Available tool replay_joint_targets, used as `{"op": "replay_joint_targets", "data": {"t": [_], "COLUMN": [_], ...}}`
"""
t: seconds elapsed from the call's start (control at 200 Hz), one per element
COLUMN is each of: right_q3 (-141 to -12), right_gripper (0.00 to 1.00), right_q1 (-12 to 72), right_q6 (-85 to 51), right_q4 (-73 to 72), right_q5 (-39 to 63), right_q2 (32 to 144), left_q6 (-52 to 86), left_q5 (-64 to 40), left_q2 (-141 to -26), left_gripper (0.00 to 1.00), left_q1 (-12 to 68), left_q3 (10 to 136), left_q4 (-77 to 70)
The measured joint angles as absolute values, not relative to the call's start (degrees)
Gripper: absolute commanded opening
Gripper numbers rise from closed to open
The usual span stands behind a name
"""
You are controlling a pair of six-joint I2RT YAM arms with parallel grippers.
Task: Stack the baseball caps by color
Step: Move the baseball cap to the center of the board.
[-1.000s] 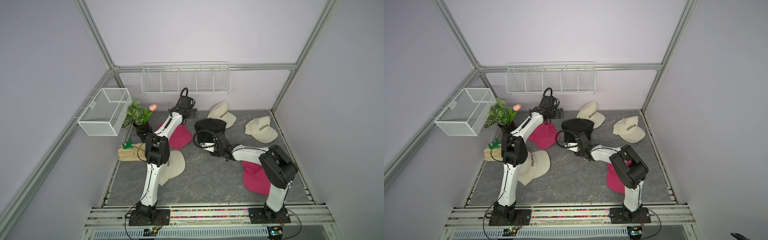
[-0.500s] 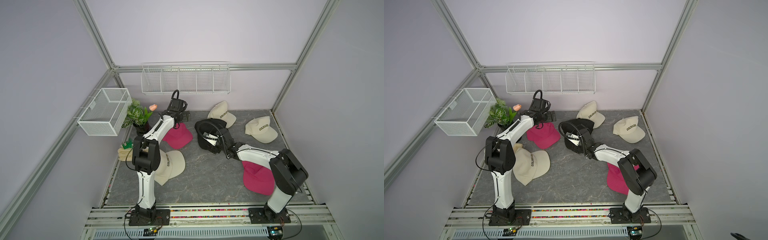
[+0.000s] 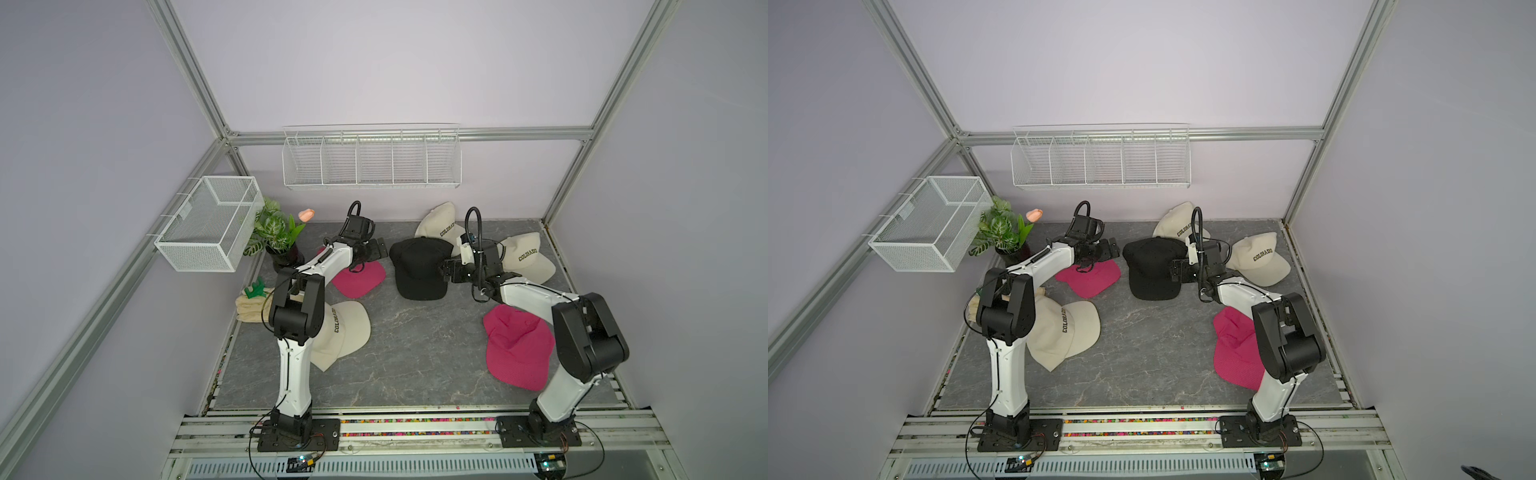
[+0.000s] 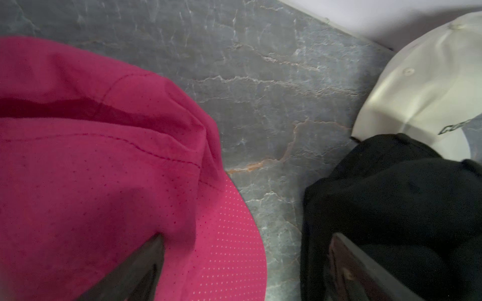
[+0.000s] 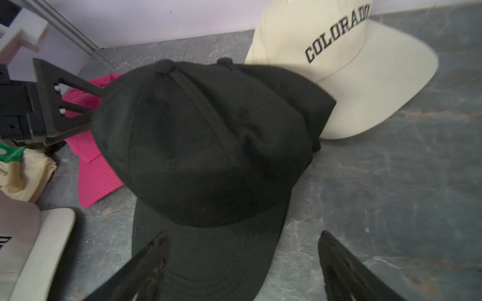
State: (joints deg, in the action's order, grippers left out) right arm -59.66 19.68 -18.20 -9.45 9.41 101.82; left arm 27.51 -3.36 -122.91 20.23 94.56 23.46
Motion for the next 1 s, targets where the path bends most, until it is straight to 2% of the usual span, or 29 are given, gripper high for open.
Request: {"op": "replay_joint_targets", "data": {"t": [0.275, 0.545, 1.0], "right_q3": [-60.8, -65.6, -77.3], "right_gripper": [0.89, 0.89, 0.89], "right_q1": [18.9, 18.8, 23.7], "right_q6": [-19.3, -16.9, -17.8], "right_q4": [-11.4, -11.8, -10.0], "right_q5": [15.1, 17.7, 18.9], "right_q2": [106.7, 111.4, 121.9], "left_q6": [28.8, 29.1, 28.3], "left_q5": [-0.9, 1.3, -3.6], "left_q2": [-122.8, -118.0, -109.4], "left_gripper": [1.0, 1.0, 1.0], "left_q1": [16.9, 12.3, 11.5], "left_q3": [87.7, 80.8, 79.2], "left_q4": [20.7, 19.6, 19.6]}}
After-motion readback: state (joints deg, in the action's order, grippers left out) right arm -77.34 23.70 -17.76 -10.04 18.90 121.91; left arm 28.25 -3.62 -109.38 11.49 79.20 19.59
